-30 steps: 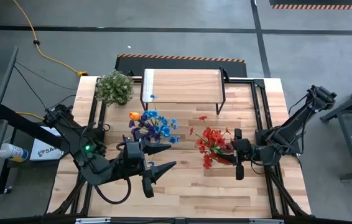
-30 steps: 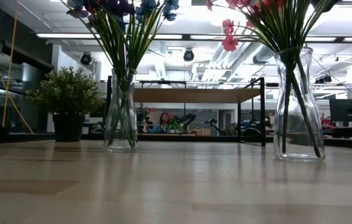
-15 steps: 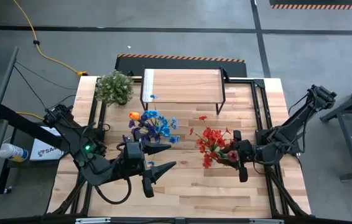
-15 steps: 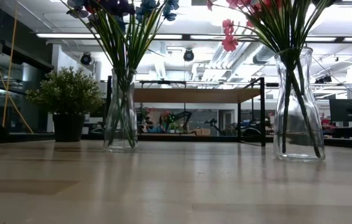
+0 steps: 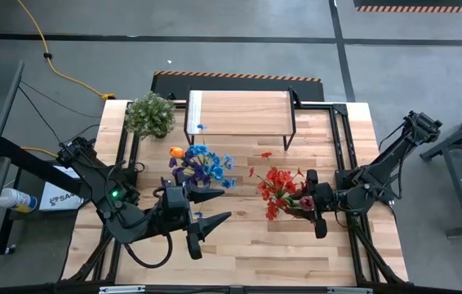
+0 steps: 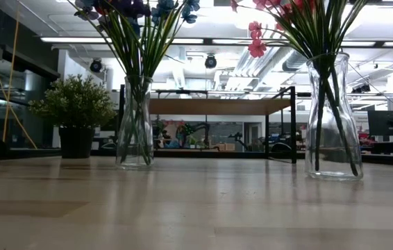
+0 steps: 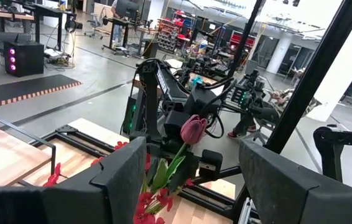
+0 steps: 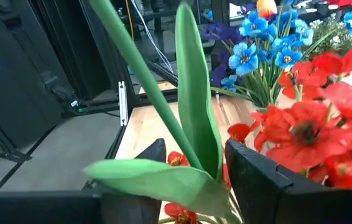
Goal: Pick and place flowers into a vace then onto a shelf
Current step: Put the dark red flower into the right transparent vase
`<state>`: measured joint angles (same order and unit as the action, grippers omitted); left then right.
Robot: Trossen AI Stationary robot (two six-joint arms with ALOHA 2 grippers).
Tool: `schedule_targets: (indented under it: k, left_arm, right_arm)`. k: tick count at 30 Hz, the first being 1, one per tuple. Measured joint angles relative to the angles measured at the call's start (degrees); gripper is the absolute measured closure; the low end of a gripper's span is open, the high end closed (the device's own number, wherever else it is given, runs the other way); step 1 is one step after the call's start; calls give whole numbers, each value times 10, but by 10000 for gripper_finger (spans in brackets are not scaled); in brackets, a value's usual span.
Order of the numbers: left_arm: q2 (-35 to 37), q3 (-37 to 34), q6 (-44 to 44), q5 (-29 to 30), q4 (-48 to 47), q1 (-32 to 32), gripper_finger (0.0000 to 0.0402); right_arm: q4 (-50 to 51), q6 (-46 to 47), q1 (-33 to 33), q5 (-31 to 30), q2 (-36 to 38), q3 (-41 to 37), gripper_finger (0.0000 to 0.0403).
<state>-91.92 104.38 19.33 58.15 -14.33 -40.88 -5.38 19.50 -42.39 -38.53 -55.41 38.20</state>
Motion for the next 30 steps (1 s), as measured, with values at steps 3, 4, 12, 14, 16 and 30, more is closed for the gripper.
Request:
schedule_targets:
  k: [3, 4, 12, 14, 16, 30]
  left_arm:
    - [0, 0, 0, 0, 0, 0, 115]
    - [0, 0, 0, 0, 0, 0, 115]
    - [0, 0, 0, 0, 0, 0, 115]
    - [0, 0, 0, 0, 0, 0, 115]
    - [0, 0, 0, 0, 0, 0, 115]
    - [0, 0, 0, 14, -3, 0, 115]
  right_arm:
    - [-1, -3, 0, 0, 9, 0, 244]
    - [0, -3, 0, 0, 13, 0, 243]
    - [0, -12, 0, 0, 36, 0, 243]
    - [0, -19, 0, 1, 41, 0, 246]
    - [0, -20, 0, 1, 47, 0, 248]
    - [0, -20, 0, 9, 78, 0, 286]
